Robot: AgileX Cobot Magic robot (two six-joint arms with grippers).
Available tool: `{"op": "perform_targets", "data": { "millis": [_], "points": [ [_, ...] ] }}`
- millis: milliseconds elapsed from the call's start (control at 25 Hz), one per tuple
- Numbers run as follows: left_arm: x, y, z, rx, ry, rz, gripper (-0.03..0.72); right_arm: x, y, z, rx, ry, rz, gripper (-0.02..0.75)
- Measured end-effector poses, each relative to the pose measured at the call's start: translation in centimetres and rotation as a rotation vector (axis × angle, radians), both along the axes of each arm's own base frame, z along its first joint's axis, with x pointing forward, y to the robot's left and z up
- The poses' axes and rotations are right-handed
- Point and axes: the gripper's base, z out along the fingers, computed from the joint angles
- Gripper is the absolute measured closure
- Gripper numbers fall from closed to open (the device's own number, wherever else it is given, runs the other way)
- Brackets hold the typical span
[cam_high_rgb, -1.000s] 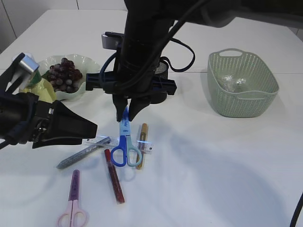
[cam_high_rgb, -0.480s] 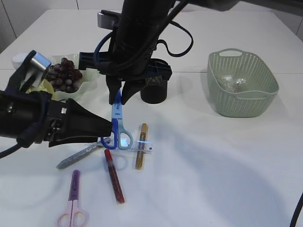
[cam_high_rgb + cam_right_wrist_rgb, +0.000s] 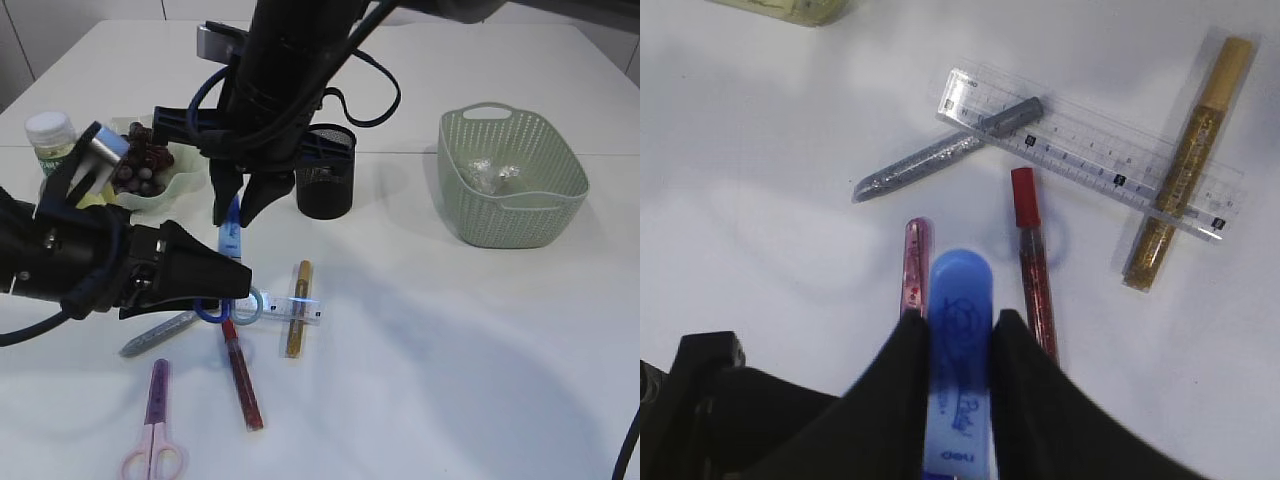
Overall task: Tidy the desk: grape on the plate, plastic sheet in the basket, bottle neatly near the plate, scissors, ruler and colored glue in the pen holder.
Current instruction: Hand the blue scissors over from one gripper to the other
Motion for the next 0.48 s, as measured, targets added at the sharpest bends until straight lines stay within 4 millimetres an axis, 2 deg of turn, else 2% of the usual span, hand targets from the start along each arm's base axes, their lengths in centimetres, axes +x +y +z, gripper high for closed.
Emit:
{"op": "perform_targets", "data": {
  "millis": [480],
  "points": [
    [0.56, -0.20, -0.60, -0.036, 0.012, 0.027, 0.219, -0.15, 0.20, 0.07, 0.024, 0.017, 0.003, 0.581]
  ]
}}
